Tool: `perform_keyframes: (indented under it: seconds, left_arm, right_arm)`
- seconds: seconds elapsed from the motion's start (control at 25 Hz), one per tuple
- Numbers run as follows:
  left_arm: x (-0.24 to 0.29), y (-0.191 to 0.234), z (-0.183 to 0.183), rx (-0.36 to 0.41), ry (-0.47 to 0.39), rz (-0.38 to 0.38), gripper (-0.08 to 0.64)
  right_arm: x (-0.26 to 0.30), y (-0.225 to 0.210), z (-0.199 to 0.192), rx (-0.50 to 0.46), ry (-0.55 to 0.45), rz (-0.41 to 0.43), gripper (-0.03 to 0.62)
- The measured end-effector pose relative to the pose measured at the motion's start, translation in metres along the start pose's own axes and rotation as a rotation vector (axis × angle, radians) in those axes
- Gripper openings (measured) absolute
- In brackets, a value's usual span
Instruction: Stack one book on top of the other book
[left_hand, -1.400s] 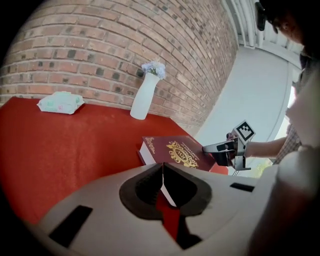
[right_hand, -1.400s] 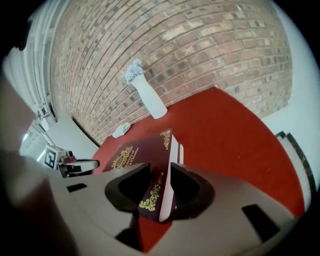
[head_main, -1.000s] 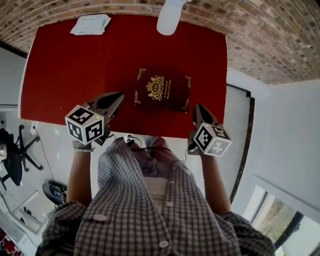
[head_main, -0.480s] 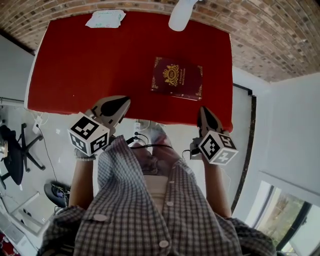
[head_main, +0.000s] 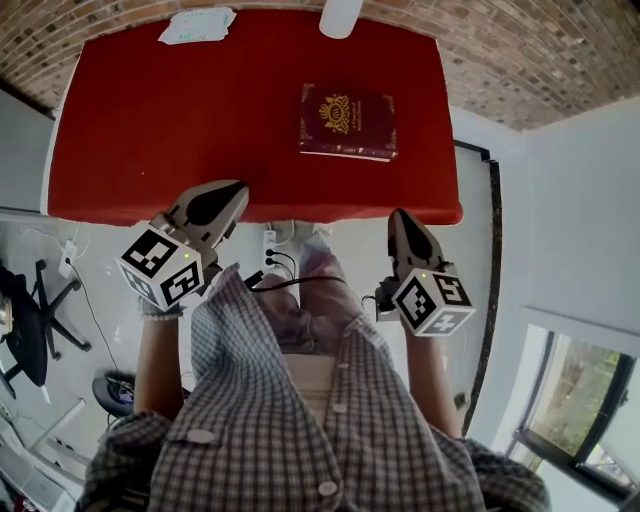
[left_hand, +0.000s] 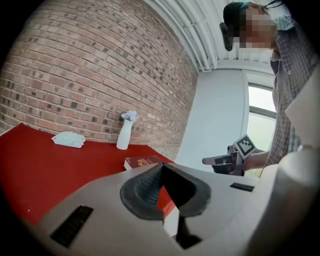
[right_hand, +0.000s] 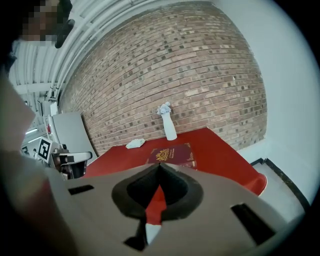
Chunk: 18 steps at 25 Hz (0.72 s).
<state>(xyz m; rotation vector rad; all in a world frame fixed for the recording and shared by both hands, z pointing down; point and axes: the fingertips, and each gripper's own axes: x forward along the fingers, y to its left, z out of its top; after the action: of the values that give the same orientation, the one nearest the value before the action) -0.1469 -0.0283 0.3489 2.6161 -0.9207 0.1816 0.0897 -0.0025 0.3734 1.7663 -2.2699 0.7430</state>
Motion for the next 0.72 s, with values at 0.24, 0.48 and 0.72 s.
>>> perform_keyframes:
  seconds: [0.24, 0.48, 0.72]
  left_arm:
    - [-0.010, -0.023, 0.014, -0.003, -0.048, -0.025, 0.008]
    - [-0.007, -0.035, 0.016, 0.006, -0.044, -0.025, 0.008]
    - [0.001, -0.040, 0.018, 0.011, -0.034, -0.021, 0.008]
  right_arm:
    - [-0.022, 0.004, 0.003, -0.046, -0.015, -0.019, 0.008]
    - [-0.018, 0.004, 0.013, -0.053, -0.034, 0.017, 0.008]
    - [-0.014, 0.005, 0.027, -0.086, -0.062, 0.049, 0.008]
